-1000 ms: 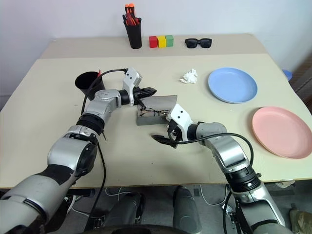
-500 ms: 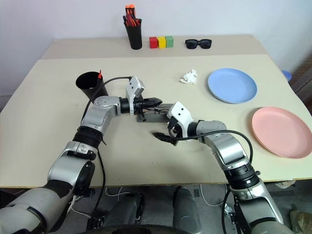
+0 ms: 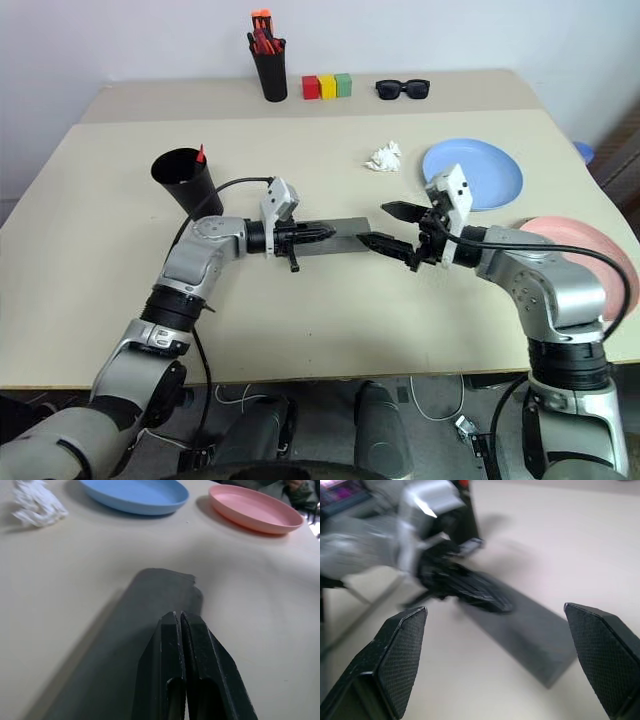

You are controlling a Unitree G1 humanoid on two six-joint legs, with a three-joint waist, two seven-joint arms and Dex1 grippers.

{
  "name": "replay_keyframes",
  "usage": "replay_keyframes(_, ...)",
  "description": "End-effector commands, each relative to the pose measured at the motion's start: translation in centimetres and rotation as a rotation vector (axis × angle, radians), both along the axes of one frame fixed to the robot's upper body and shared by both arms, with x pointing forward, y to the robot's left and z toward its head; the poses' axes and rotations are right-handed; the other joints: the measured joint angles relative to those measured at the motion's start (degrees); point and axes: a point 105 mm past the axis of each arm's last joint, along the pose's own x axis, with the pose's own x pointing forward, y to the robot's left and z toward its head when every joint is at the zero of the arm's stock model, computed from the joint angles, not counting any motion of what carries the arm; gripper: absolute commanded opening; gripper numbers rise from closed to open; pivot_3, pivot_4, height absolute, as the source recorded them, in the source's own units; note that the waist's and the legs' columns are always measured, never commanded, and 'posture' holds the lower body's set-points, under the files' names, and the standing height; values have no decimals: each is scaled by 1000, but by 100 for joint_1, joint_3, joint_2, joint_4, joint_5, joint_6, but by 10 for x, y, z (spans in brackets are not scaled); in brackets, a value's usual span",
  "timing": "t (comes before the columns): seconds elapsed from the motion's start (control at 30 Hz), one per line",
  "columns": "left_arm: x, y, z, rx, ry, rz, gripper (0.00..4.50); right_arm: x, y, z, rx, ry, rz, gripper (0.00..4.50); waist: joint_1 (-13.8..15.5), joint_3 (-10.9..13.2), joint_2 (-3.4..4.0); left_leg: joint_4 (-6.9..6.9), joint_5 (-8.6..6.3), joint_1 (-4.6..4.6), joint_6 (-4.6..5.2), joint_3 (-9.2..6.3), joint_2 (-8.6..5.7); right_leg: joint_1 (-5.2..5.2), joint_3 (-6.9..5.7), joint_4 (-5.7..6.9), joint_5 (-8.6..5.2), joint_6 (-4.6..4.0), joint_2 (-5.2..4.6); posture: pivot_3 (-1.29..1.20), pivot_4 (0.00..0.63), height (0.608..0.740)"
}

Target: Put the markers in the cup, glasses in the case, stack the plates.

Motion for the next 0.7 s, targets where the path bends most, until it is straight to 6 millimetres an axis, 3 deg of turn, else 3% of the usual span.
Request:
replay_keyframes(0.03, -13, 0, 17, -50, -49, -74, 62, 6, 0, 11, -16, -81, -17, 4500, 12, 0, 0, 0, 0, -1, 0, -1, 0, 0, 0, 0, 0, 0, 0, 0, 150, 740)
replay_keyframes(0.3, -23, 21, 38, -78, -171, -110, 62, 12, -12, 13, -49, -118, -63, 4500, 22, 0, 0, 0, 0, -2, 0, -3, -1, -2, 0, -2, 1, -1, 0, 0, 150, 740)
replay_keyframes(0.4, -25, 31, 51, -93, -203, -119, 934, 11, -17, 11, -61, -119, -76, 4500, 16, 0, 0, -1, 0, -2, 0, -3, 0, -2, 0, -4, 0, -1, 0, 0, 150, 740)
replay_keyframes(0.53, -32, 44, 64, -119, -214, -143, 2956, 13, -33, 12, -90, -129, -136, 4500, 16, 0, 0, -2, 0, -3, 0, -3, 0, -2, 0, -4, 0, -2, 0, 0, 150, 740)
replay_keyframes(0.63, -30, 58, 80, -180, -207, -126, 4452, 18, -60, 18, -136, -160, -251, 4500, 25, 0, 0, -1, 0, -3, 0, -2, 0, -1, 0, -5, 0, -1, 0, 0, 150, 740)
replay_keyframes(0.7, -31, 64, 85, -203, -188, -128, 4452, 20, -72, 18, -209, -184, -298, 4500, 25, 0, 0, 0, 0, -5, 1, -3, -1, -1, 0, -5, 0, -1, 0, 0, 150, 740)
